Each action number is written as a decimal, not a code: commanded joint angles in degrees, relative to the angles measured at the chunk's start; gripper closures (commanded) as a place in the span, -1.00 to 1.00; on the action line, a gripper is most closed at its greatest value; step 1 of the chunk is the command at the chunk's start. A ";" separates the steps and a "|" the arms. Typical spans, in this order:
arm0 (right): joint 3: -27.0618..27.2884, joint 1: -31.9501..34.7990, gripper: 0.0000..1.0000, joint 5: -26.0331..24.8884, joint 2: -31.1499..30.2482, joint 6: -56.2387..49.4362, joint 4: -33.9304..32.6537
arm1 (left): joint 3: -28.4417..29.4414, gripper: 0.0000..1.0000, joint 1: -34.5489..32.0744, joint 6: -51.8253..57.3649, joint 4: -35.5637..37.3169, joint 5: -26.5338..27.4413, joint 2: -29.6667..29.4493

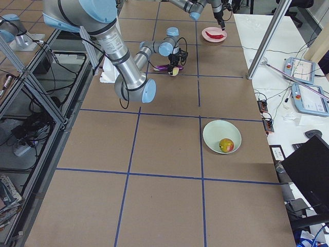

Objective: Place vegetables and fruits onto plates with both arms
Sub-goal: 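Grasp the peach with the right gripper and lift it, then place the peach on the green plate while the left gripper grasps the eggplant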

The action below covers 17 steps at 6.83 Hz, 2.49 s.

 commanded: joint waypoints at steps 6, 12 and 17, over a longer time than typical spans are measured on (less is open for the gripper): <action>13.30 16.18 1.00 8.41 -12.84 -13.74 -0.31 | -14.64 -1.00 16.40 -22.21 2.13 0.13 0.13; -16.95 39.41 1.00 11.50 -14.72 -48.15 16.15 | -35.42 -1.00 32.93 -24.09 24.54 4.40 0.66; -18.35 39.79 -1.00 12.46 -14.72 -50.99 20.35 | -31.29 -0.89 38.85 -23.56 25.52 7.25 -2.49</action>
